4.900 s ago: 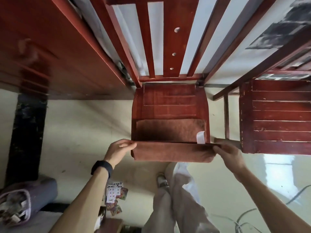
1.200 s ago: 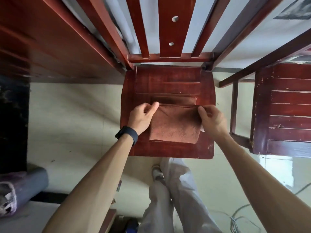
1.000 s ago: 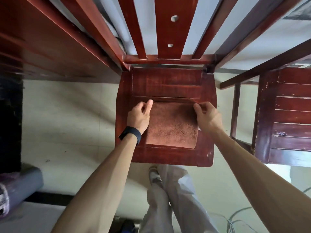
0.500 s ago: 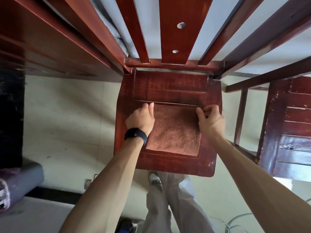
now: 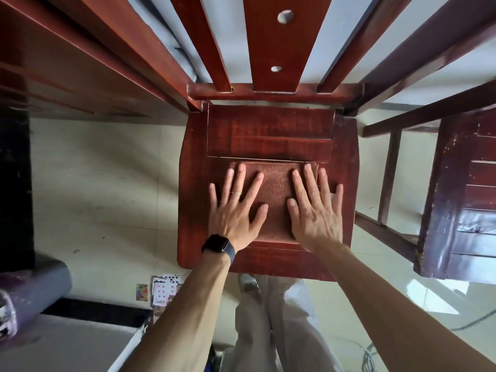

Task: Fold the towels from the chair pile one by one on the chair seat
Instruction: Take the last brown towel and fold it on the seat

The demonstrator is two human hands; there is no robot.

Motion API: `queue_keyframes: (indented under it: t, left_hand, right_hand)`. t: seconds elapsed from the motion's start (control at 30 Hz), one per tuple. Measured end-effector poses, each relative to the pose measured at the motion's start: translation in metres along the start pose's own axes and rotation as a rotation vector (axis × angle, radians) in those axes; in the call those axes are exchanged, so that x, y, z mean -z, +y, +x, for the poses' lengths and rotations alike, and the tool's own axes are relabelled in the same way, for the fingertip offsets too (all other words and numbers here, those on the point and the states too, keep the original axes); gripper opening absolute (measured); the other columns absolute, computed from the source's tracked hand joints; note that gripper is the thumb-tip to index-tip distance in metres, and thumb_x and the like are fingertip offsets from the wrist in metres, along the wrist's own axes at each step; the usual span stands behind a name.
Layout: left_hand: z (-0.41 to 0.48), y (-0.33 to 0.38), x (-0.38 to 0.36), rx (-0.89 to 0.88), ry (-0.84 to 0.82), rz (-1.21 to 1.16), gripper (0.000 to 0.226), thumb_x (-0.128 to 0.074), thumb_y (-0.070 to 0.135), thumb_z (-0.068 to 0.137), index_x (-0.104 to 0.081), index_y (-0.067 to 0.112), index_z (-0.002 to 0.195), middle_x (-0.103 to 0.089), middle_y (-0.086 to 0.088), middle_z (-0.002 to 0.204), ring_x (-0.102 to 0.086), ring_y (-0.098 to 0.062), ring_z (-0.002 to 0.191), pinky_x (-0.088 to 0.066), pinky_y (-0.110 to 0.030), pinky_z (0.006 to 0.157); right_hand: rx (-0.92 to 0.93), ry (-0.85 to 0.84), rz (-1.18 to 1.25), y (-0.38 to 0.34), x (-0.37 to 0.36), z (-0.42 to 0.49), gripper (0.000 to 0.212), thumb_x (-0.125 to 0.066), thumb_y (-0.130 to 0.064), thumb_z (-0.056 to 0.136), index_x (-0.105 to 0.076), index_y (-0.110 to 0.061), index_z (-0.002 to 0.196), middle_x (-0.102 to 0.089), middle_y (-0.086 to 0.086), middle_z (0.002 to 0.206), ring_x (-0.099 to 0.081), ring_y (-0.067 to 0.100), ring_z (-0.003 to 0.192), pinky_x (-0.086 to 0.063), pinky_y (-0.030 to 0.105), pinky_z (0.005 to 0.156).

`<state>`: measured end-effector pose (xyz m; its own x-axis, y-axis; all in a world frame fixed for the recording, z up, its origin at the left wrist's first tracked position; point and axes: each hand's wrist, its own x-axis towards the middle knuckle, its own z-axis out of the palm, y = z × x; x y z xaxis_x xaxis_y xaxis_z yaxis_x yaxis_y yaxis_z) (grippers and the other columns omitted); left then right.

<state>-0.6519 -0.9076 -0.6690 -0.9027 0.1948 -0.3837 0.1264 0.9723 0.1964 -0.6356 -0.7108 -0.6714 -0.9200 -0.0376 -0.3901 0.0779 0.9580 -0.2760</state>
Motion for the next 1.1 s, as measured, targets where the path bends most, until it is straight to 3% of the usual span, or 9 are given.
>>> queue_keyframes:
  t: [0.2,0.3,0.37,0.43,0.57,0.77,0.9,1.0,1.1]
  left_hand:
    - [0.001,0.001,0.001,0.121,0.037,-0.083,0.084,-0.038,0.064,0.091,-0.003,0.026,0.157,0.008,-0.009,0.164,0.003,-0.031,0.151,0.0,-0.054,0.118]
    - [-0.005,0.004,0.016,0.337,0.183,-0.365,0.075,-0.049,0.048,0.093,-0.024,0.012,0.154,-0.033,-0.022,0.152,-0.033,-0.035,0.139,-0.028,-0.048,0.117]
    - [-0.008,0.003,0.023,0.458,0.228,-0.573,0.057,-0.06,0.032,0.092,-0.043,0.011,0.143,-0.059,-0.013,0.122,-0.057,-0.029,0.111,-0.048,-0.044,0.098]
    - [-0.005,0.001,0.037,0.591,0.149,-0.693,0.047,-0.067,0.029,0.089,-0.053,0.013,0.131,-0.068,-0.005,0.107,-0.065,-0.024,0.097,-0.053,-0.04,0.088]
    - [0.009,-0.01,0.054,0.8,-0.115,-0.94,0.043,-0.079,0.028,0.078,-0.064,0.014,0.116,-0.071,0.001,0.098,-0.067,-0.017,0.094,-0.051,-0.03,0.088]
    - [0.018,-0.017,0.078,0.706,-0.386,-1.15,0.027,-0.077,0.026,0.055,-0.07,0.02,0.08,-0.073,-0.007,0.099,-0.066,-0.027,0.101,-0.047,-0.037,0.085]
    - [0.002,-0.01,0.109,0.585,-0.427,-1.29,0.036,-0.076,0.01,0.066,-0.067,0.013,0.101,-0.072,-0.016,0.109,-0.068,-0.033,0.103,-0.046,-0.043,0.104]
    - [-0.015,0.003,0.14,0.456,-0.528,-1.344,0.035,-0.064,-0.003,0.082,-0.067,0.018,0.11,-0.072,-0.012,0.112,-0.068,-0.025,0.097,-0.051,-0.033,0.093]
    - [-0.042,0.028,0.186,0.333,-0.558,-1.368,0.038,-0.064,0.002,0.084,-0.069,0.026,0.114,-0.073,-0.007,0.111,-0.068,-0.025,0.101,-0.049,-0.034,0.085]
  right_hand:
    - [-0.256,0.049,0.072,-0.01,0.003,-0.009,0.073,-0.031,-0.057,0.101,-0.007,-0.022,0.16,0.0,0.007,0.168,-0.001,0.027,0.154,-0.003,0.056,0.121]
    - [-0.397,0.135,0.189,-0.013,0.02,-0.021,0.07,-0.043,-0.053,0.099,-0.028,-0.014,0.154,-0.03,0.012,0.157,-0.03,0.031,0.143,-0.029,0.053,0.113]
    - [-0.466,0.114,0.439,-0.013,0.031,-0.022,0.061,-0.056,-0.047,0.096,-0.039,-0.018,0.146,-0.049,0.01,0.14,-0.048,0.028,0.126,-0.041,0.044,0.103]
    - [-0.606,0.026,0.682,-0.017,0.042,-0.015,0.055,-0.065,-0.043,0.091,-0.046,-0.021,0.138,-0.056,0.006,0.131,-0.056,0.025,0.118,-0.045,0.036,0.101]
    - [-0.847,-0.156,0.844,-0.015,0.054,0.009,0.052,-0.072,-0.038,0.086,-0.052,-0.02,0.131,-0.065,0.009,0.121,-0.064,0.028,0.106,-0.054,0.043,0.094]
    - [-0.723,-0.248,0.932,0.005,0.07,0.009,0.036,-0.074,-0.021,0.085,-0.065,-0.016,0.12,-0.073,0.002,0.102,-0.071,0.021,0.085,-0.06,0.038,0.081]
    - [-0.64,-0.22,1.22,0.02,0.103,-0.027,0.025,-0.07,-0.004,0.089,-0.065,-0.017,0.109,-0.072,0.011,0.101,-0.069,0.022,0.089,-0.059,0.041,0.086]
    - [-0.538,-0.247,1.394,0.026,0.145,-0.065,0.029,-0.064,0.0,0.092,-0.064,-0.018,0.115,-0.072,0.011,0.104,-0.07,0.023,0.094,-0.057,0.038,0.078]
    - [-0.483,-0.213,1.463,0.027,0.197,-0.119,0.036,-0.065,-0.003,0.093,-0.065,-0.025,0.121,-0.073,0.006,0.104,-0.069,0.023,0.099,-0.055,0.042,0.084]
